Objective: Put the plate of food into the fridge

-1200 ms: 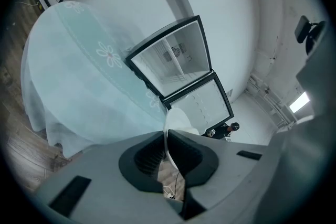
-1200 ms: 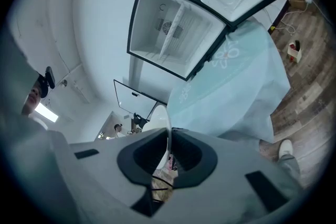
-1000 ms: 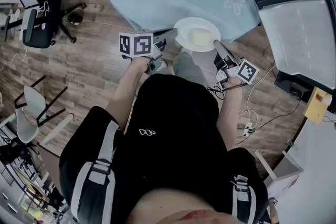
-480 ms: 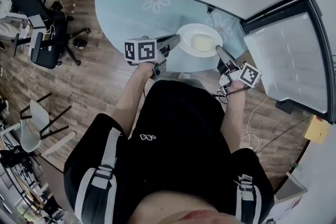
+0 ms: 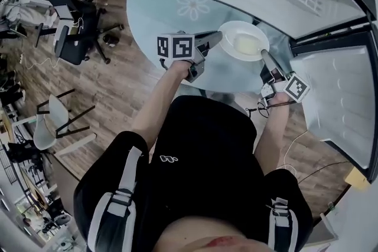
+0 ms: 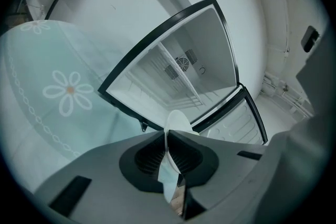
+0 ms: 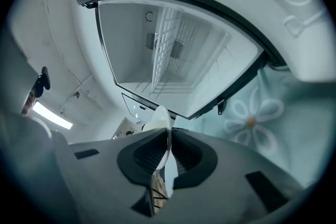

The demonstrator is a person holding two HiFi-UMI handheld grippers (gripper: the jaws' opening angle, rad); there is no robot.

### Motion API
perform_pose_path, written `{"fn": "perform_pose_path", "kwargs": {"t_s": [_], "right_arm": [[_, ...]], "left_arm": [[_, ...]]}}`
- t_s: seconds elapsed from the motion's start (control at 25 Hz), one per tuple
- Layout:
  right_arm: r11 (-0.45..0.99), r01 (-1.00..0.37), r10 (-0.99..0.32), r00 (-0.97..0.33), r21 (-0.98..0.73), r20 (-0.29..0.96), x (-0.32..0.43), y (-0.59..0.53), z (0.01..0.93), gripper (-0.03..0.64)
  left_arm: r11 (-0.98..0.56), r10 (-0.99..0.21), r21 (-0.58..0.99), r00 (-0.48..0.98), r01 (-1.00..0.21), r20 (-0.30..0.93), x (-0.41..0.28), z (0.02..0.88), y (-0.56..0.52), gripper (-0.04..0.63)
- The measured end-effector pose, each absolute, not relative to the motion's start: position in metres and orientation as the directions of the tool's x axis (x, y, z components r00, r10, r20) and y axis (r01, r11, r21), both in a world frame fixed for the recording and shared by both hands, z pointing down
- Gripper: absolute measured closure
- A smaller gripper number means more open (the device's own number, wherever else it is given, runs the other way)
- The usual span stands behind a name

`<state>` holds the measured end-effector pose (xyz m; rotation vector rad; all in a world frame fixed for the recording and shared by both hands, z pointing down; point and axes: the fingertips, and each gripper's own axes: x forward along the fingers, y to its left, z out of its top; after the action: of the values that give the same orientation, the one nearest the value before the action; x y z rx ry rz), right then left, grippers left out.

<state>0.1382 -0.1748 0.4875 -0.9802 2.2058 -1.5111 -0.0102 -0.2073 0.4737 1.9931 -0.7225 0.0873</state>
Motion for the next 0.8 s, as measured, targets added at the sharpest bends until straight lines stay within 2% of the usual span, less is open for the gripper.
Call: {"fn": "perform_pose_path", "kwargs": {"t_s": [0.36, 0.44, 0.68, 0.8], "right_arm": [[0.158, -0.398, -0.73, -0.663, -0.904, 0.165, 0.153, -0.208, 0.497, 0.592], [0.17, -0.397, -0.735, -0.661, -0.902, 0.152, 0.153, -0.225, 0.499, 0.592], [0.092, -0.383, -0.791, -0.588, -0.919, 0.166, 0.167, -0.221, 0.501, 0.592], [0.089, -0.436, -0.812, -0.553, -0.896, 0.188, 0.167, -0.233, 0.506, 0.591]], "left_arm": [[-0.36, -0.42, 0.772, 0.83, -0.524, 0.367, 0.008, 0.487, -0.258, 0.56], [-0.362, -0.432, 0.765, 0.823, -0.532, 0.369, 0.008, 0.489, -0.275, 0.56], [-0.336, -0.475, 0.774, 0.806, -0.537, 0.353, 0.026, 0.491, -0.283, 0.558], [-0.337, -0.488, 0.749, 0.786, -0.57, 0.379, 0.024, 0.498, -0.297, 0.557]]}}
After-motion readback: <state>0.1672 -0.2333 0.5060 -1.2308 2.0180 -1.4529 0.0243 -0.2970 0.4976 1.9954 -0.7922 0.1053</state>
